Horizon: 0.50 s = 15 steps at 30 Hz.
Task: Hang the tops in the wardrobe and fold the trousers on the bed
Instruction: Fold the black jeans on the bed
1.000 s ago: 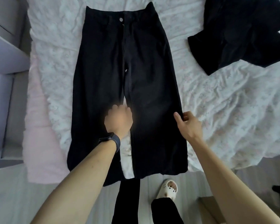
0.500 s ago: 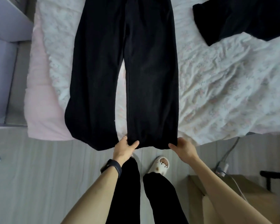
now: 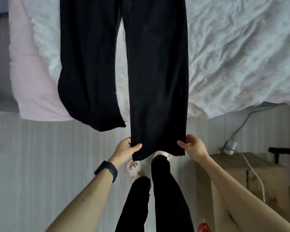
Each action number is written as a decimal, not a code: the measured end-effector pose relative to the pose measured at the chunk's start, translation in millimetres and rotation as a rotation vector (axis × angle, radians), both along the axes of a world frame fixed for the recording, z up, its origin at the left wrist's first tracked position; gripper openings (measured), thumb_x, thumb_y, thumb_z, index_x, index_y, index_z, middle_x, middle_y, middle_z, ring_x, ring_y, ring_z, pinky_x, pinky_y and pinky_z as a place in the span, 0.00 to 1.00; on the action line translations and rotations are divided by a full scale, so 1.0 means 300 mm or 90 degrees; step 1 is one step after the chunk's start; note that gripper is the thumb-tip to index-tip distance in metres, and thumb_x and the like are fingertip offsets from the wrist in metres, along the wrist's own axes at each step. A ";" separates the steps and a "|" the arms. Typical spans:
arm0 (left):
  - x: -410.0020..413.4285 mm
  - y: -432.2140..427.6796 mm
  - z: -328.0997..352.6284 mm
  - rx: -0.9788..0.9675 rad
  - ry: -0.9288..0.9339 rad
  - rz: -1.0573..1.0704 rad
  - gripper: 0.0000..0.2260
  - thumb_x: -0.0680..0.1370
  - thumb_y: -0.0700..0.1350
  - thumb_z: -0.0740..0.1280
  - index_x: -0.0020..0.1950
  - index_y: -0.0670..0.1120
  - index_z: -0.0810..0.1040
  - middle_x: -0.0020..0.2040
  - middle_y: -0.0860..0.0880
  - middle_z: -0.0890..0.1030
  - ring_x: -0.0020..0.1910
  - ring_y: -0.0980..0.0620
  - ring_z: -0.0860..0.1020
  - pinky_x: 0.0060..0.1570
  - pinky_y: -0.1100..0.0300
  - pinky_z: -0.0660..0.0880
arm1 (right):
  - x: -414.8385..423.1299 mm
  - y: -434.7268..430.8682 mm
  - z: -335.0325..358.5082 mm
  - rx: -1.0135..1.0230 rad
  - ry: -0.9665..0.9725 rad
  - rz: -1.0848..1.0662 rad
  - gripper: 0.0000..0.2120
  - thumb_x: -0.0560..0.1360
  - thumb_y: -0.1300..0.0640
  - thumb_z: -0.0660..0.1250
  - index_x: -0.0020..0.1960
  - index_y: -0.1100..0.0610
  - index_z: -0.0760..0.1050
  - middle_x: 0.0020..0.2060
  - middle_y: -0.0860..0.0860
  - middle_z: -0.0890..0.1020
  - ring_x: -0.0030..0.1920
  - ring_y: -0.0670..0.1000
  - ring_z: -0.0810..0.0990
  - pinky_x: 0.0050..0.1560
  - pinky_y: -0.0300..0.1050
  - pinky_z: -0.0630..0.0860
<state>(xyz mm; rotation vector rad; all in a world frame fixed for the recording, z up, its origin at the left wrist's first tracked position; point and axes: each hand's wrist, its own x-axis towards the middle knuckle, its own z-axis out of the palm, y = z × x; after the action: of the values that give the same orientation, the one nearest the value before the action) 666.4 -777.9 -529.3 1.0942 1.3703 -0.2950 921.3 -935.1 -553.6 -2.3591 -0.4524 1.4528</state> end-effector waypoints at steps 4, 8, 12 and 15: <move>-0.049 -0.039 0.009 0.033 0.008 0.028 0.04 0.78 0.47 0.74 0.51 0.49 0.83 0.49 0.53 0.86 0.50 0.55 0.84 0.55 0.59 0.80 | -0.081 -0.050 0.009 0.022 -0.079 -0.125 0.04 0.80 0.53 0.68 0.53 0.52 0.77 0.43 0.44 0.81 0.44 0.48 0.81 0.46 0.41 0.72; -0.092 -0.050 0.036 0.059 0.003 0.038 0.04 0.76 0.50 0.75 0.48 0.51 0.83 0.44 0.56 0.87 0.46 0.59 0.84 0.49 0.65 0.79 | -0.107 -0.101 0.040 0.043 -0.139 -0.167 0.11 0.84 0.56 0.60 0.60 0.58 0.77 0.44 0.48 0.80 0.47 0.53 0.79 0.48 0.43 0.69; -0.074 -0.069 0.081 -0.022 -0.071 0.071 0.09 0.76 0.49 0.75 0.53 0.48 0.84 0.48 0.54 0.87 0.49 0.57 0.85 0.53 0.62 0.80 | -0.157 -0.106 0.096 0.094 -0.130 -0.173 0.13 0.82 0.47 0.64 0.63 0.52 0.72 0.44 0.42 0.79 0.43 0.42 0.79 0.39 0.33 0.71; -0.084 -0.084 0.108 -0.019 -0.080 0.110 0.09 0.74 0.48 0.77 0.52 0.49 0.83 0.48 0.54 0.87 0.46 0.59 0.85 0.45 0.66 0.80 | -0.188 -0.126 0.124 0.097 -0.125 -0.154 0.15 0.78 0.47 0.72 0.58 0.50 0.70 0.44 0.41 0.79 0.42 0.38 0.78 0.34 0.28 0.71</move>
<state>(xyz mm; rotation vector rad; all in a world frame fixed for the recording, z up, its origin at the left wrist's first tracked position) 641.0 -803.1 -497.0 0.9469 1.3340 -0.1193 865.0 -972.8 -516.4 -2.3474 -0.3003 1.0487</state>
